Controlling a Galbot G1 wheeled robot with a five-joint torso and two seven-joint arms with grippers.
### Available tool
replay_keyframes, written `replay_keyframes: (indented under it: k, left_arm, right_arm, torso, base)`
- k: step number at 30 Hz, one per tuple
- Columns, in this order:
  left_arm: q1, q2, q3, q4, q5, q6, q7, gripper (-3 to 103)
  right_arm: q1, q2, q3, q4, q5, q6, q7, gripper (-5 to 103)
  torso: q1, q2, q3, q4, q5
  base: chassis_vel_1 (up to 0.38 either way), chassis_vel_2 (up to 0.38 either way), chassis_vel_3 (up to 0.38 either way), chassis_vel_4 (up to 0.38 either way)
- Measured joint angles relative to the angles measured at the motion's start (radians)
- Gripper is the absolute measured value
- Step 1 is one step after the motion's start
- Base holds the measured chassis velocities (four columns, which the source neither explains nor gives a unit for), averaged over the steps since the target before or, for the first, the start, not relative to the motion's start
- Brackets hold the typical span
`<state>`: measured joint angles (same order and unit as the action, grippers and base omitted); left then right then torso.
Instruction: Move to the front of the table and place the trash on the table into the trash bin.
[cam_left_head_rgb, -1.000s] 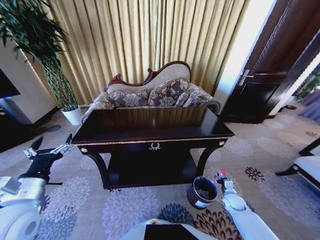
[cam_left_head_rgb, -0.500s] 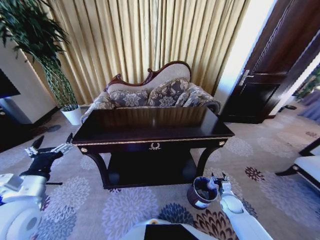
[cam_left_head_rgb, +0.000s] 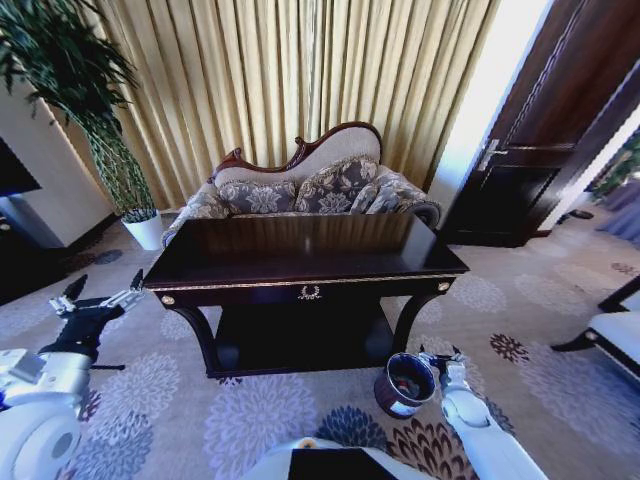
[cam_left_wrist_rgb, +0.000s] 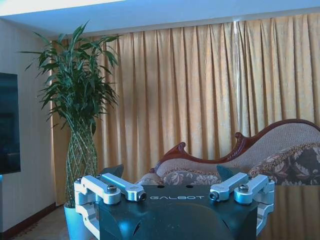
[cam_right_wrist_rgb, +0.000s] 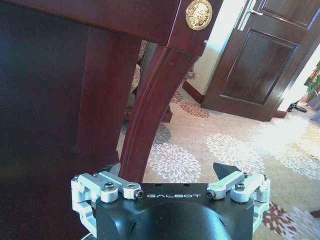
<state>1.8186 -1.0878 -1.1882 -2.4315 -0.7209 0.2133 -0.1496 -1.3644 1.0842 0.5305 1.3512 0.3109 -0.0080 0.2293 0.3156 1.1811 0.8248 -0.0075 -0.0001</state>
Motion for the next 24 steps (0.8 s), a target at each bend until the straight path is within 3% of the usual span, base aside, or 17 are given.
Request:
replay_keyframes:
  k: [15,24]
  left_arm:
    - [0.024,0.003,-0.034,-0.001,-0.004,-0.020,0.019,100]
    - [0.031,-0.003,-0.040,0.002,-0.028,-0.038,0.018,100]
  right_arm:
    - [-0.011,-0.012,0.003,0.101,0.069,-0.016,0.028,100]
    - [-0.129,-0.110,0.078,0.539,0.158,-0.054,0.058,100]
  torso:
    - [0.000,0.000,0.000,0.0000,0.0001]
    - [0.000,0.000,0.000,0.0002,0.0000]
  base:
    - [0.000,0.000,0.000,0.000]
    - [0.000,0.000,0.000,0.000]
